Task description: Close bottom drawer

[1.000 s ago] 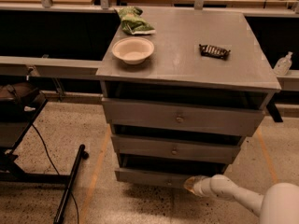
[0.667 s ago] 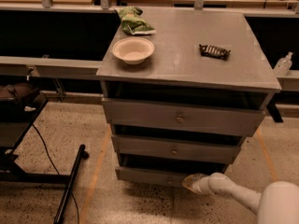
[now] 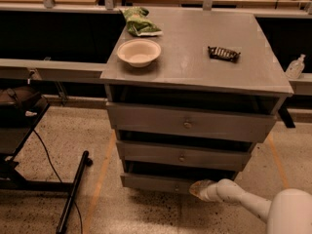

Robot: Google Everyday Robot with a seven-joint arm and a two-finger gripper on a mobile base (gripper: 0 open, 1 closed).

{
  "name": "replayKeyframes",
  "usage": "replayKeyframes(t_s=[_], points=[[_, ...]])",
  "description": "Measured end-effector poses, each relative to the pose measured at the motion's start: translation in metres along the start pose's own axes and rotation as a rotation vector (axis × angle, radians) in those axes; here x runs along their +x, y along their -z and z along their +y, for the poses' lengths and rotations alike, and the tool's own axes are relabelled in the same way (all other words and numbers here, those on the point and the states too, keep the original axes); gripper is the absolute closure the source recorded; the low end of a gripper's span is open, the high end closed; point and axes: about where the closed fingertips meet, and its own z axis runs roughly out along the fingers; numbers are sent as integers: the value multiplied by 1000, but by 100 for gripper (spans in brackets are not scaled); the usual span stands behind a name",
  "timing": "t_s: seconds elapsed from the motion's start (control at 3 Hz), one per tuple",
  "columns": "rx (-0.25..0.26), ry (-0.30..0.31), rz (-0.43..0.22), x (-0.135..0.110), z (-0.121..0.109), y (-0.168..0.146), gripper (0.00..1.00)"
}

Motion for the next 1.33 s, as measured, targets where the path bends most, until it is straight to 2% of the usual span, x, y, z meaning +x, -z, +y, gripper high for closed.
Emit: replayKeyframes(t_s=[0.33, 1.33], points=[[0, 0, 0, 0, 0, 0, 100], [42, 8, -25, -11, -19, -2, 100]])
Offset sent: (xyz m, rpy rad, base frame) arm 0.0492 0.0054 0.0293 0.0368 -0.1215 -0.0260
